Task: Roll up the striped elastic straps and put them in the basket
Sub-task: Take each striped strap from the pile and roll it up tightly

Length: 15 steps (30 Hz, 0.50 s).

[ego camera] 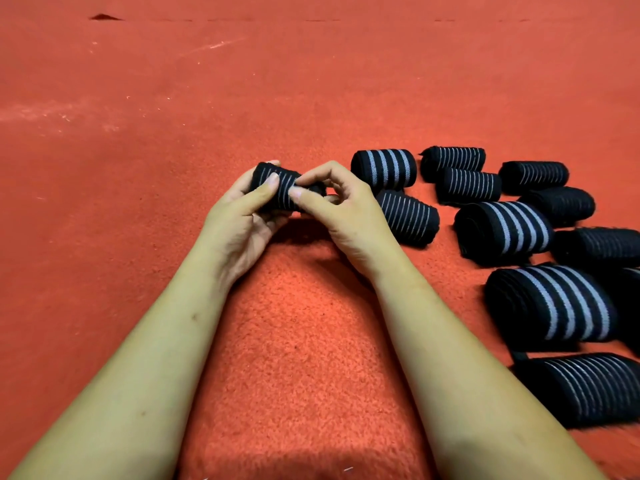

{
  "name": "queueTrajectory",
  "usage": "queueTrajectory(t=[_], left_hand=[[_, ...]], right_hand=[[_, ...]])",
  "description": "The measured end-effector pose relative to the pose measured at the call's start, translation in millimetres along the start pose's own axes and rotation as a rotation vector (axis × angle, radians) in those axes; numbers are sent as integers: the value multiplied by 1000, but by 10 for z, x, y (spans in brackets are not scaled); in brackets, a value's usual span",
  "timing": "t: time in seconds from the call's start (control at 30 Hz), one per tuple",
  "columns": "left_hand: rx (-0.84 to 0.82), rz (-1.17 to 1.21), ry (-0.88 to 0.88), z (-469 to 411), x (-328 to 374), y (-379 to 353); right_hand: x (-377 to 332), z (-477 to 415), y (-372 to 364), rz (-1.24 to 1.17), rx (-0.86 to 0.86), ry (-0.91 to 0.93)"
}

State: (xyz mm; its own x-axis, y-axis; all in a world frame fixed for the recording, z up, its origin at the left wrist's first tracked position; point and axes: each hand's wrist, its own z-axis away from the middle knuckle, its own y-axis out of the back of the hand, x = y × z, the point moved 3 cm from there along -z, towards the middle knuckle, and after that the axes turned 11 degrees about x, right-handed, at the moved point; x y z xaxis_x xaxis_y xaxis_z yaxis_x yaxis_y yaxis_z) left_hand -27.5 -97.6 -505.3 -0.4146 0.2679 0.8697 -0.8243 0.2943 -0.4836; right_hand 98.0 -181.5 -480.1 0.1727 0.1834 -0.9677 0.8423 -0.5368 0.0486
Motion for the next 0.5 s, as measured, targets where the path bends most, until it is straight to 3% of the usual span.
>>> queueTrajectory(t=[0.1,0.27,0.43,0.5], left_hand=[[-1,23,11,-22,3,30],[30,-40,56,-45,-41,72],[-18,-114,60,-37,-36,51],[-42,-127,61,-12,-35,25]], right_hand=[[-8,-1,-3,-49,43,10],[145,30,-64,181,60,-42],[-193,47,322,456,252,213],[-291,-11,629,676,313,204]])
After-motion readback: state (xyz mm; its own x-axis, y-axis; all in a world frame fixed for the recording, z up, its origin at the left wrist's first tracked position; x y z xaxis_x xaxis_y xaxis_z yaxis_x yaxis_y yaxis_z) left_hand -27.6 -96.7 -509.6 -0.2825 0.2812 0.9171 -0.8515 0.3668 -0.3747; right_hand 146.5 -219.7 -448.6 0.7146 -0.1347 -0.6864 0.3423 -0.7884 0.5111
